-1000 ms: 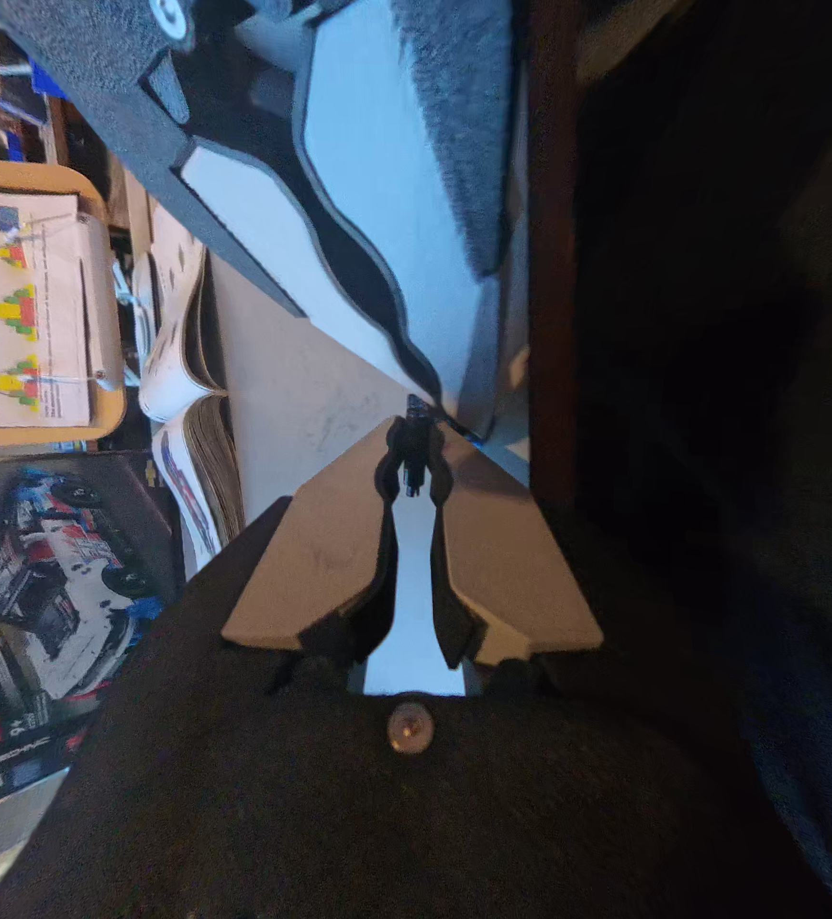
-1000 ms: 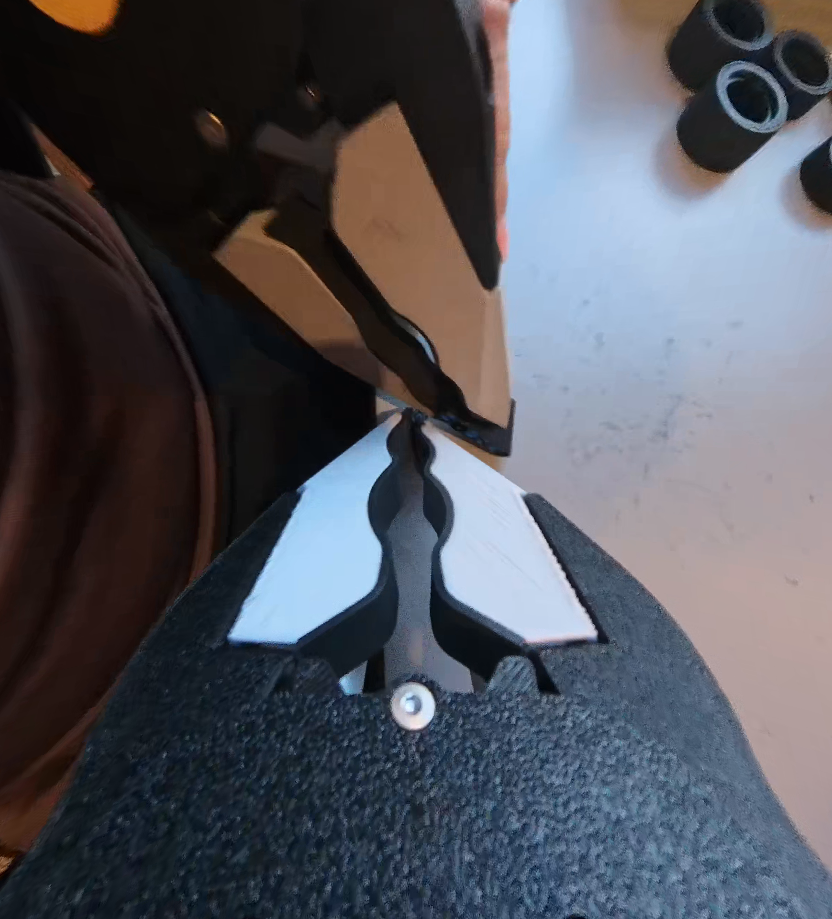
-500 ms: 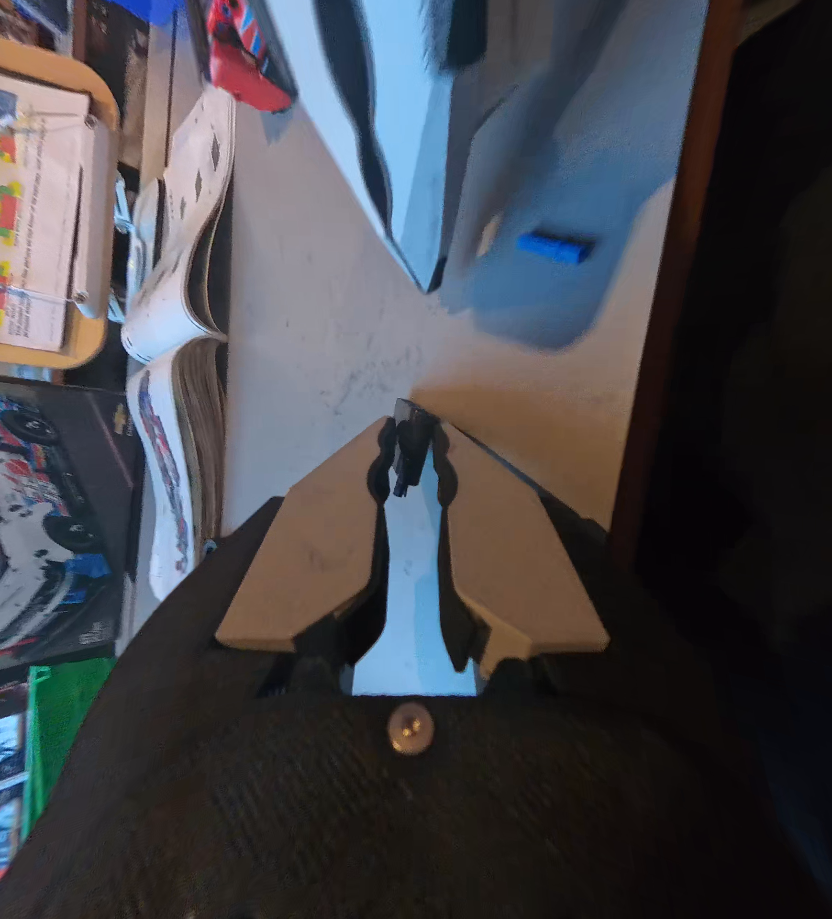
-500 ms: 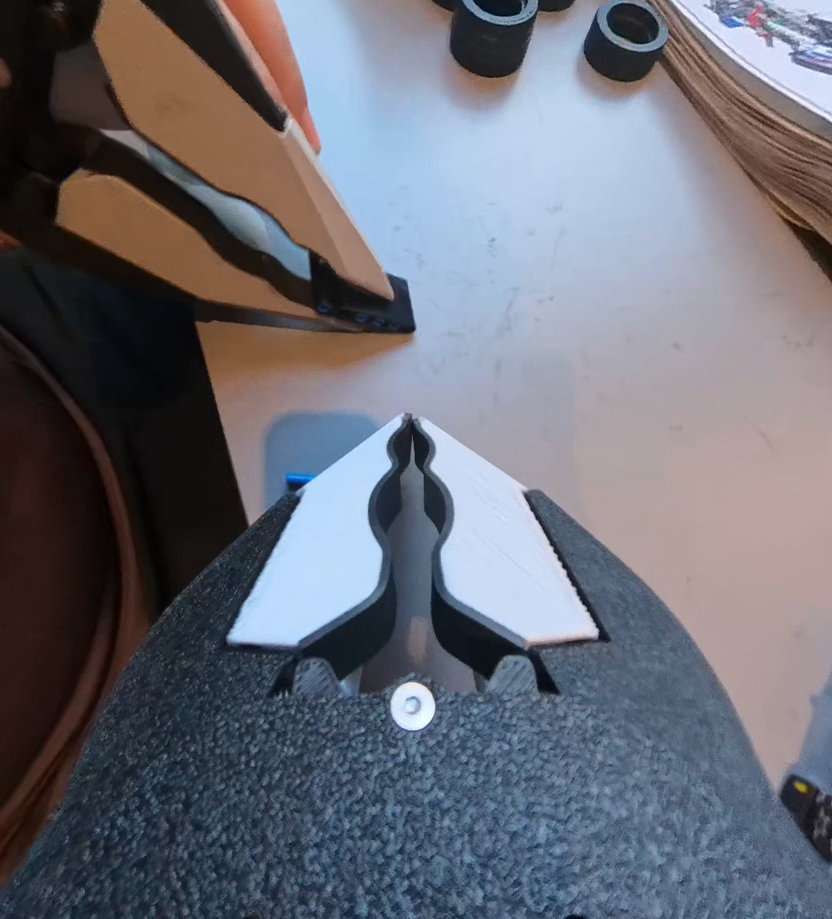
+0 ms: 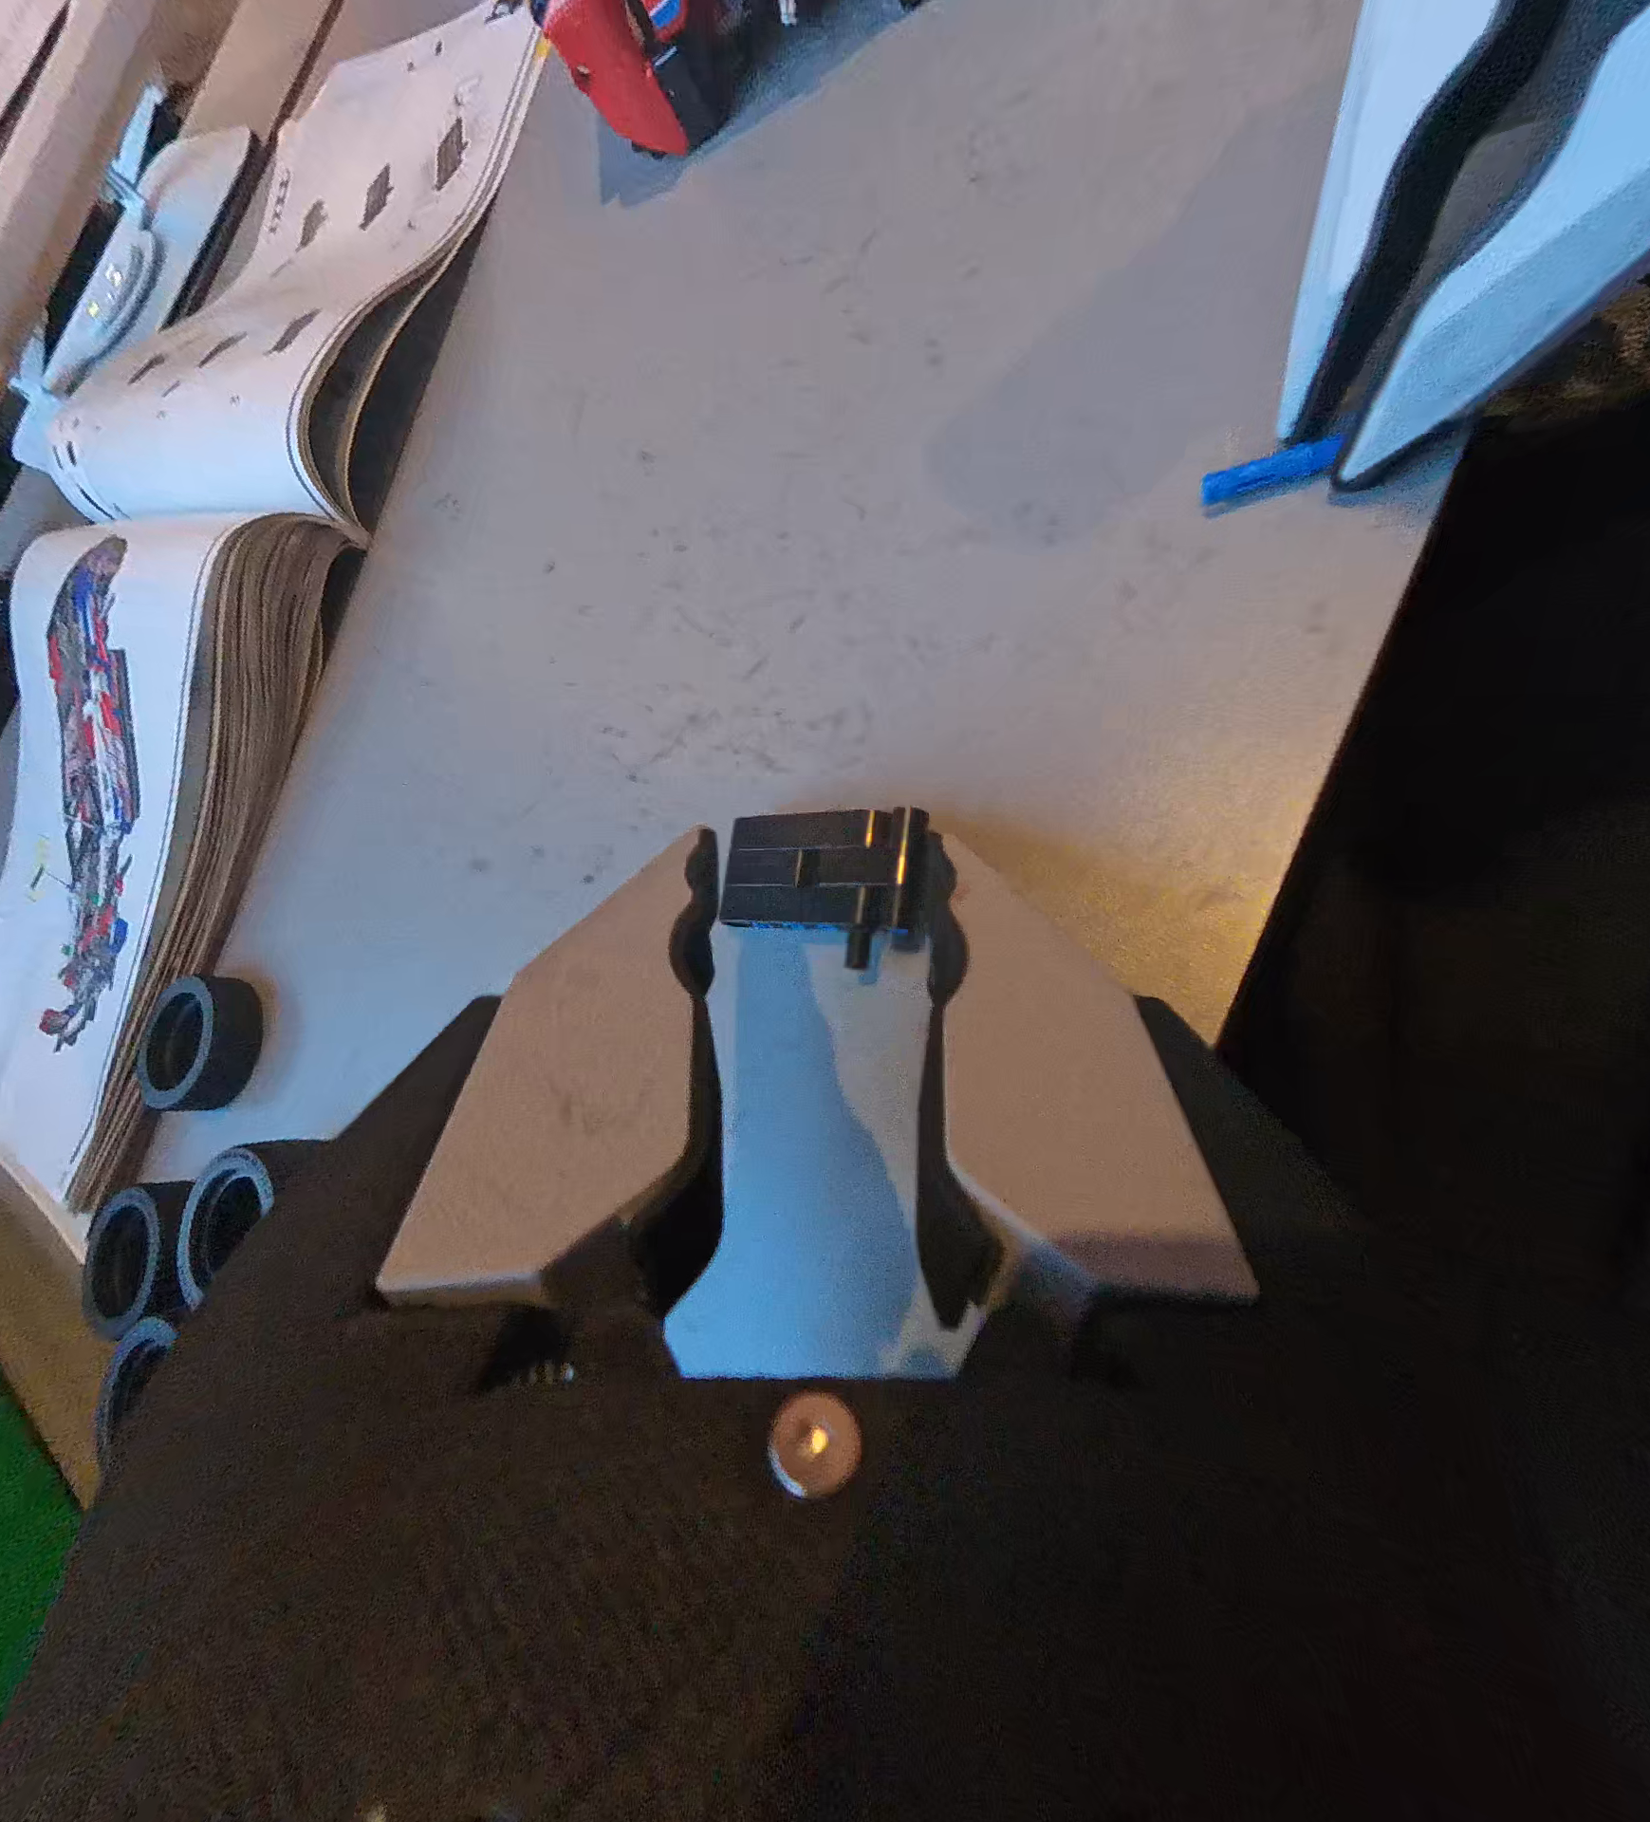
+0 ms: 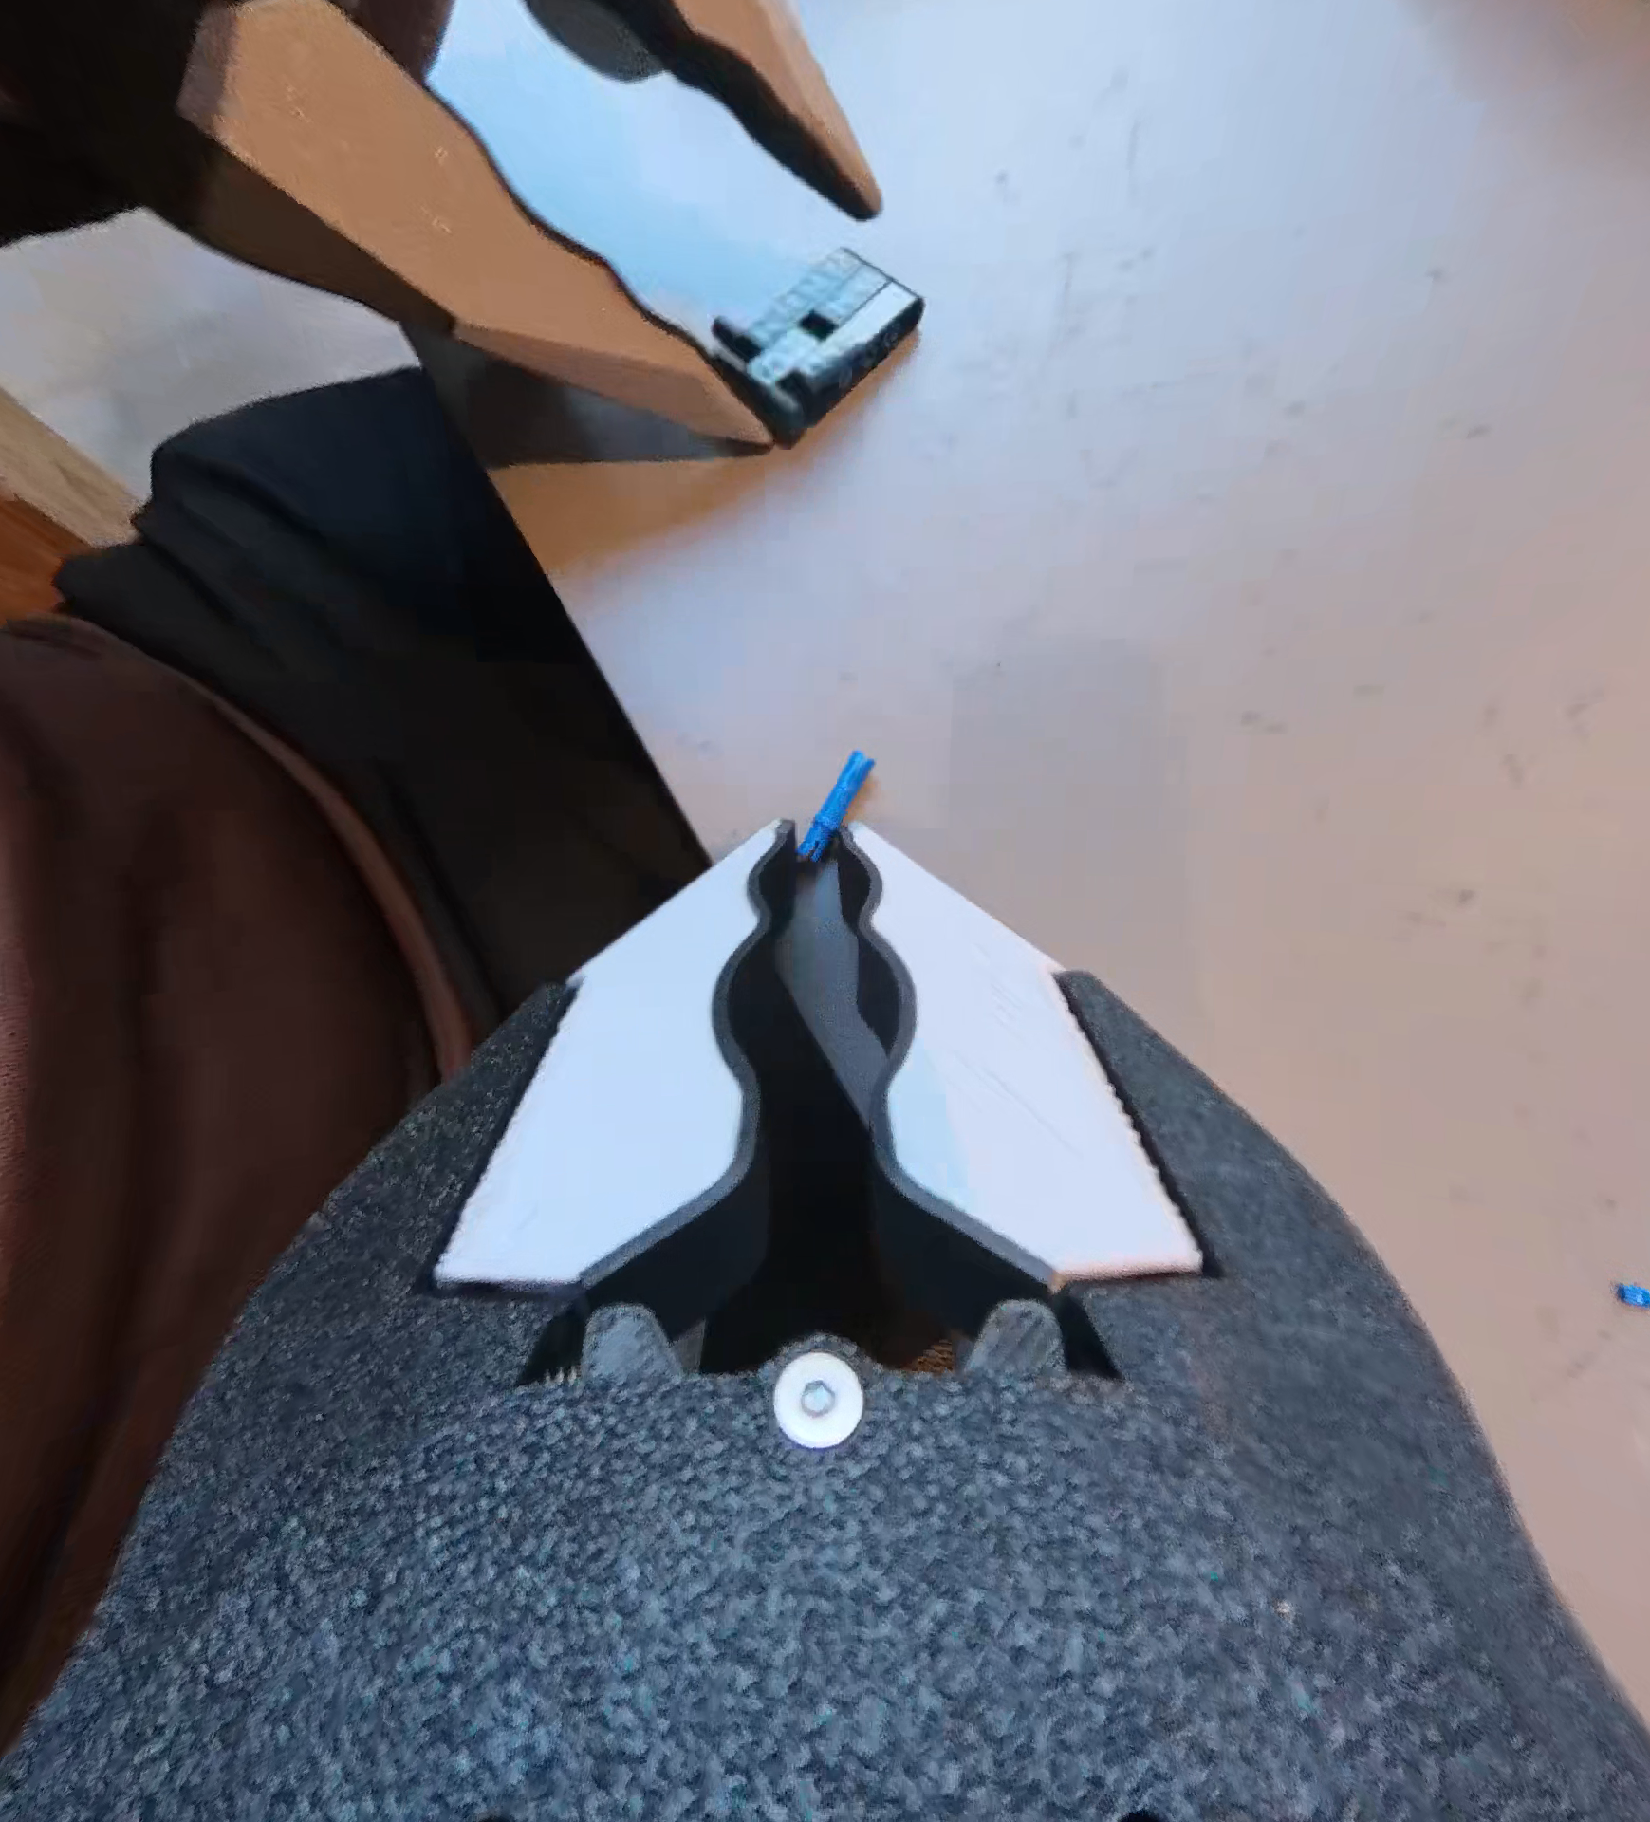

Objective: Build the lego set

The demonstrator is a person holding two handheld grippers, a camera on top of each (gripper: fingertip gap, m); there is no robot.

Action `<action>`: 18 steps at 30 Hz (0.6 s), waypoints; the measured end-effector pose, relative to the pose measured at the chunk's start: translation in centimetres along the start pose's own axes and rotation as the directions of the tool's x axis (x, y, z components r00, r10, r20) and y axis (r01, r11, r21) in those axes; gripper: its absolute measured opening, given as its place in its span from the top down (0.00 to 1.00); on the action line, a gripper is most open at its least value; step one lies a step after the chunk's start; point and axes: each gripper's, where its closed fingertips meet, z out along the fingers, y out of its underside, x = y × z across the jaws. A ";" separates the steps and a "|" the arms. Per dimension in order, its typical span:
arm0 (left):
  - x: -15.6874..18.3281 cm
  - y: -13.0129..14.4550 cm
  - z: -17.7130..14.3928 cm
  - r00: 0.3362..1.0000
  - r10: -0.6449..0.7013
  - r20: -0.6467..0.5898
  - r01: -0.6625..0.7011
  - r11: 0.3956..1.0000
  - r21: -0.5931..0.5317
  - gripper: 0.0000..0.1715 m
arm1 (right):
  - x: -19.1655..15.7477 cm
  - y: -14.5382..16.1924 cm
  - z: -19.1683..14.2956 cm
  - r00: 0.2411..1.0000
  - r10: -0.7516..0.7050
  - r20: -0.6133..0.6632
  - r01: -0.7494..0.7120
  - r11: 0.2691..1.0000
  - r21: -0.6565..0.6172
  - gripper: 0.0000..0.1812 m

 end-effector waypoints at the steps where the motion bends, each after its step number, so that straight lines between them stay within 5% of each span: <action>1: 0.1 0.0 -0.1 1.000 0.007 0.002 -0.007 1.000 0.003 0.77 | 0.1 -0.1 0.1 1.000 0.018 0.014 -0.018 1.000 0.007 0.96; 11: 0.5 0.4 -0.4 0.990 0.125 0.064 -0.126 0.992 0.010 0.88 | 0.7 -0.8 0.8 0.999 -0.016 0.049 0.015 1.000 0.014 0.98; 14: 0.5 0.2 -0.6 0.990 0.133 0.054 -0.133 0.991 -0.001 0.84 | 0.8 -1.1 1.1 0.998 -0.055 0.042 0.055 0.998 0.008 0.98; 18: 0.3 -0.8 -1.0 0.998 0.037 -0.041 -0.036 0.999 0.029 0.66 | 0.3 -1.6 1.4 0.994 -0.062 0.095 0.059 0.998 0.026 0.98</action>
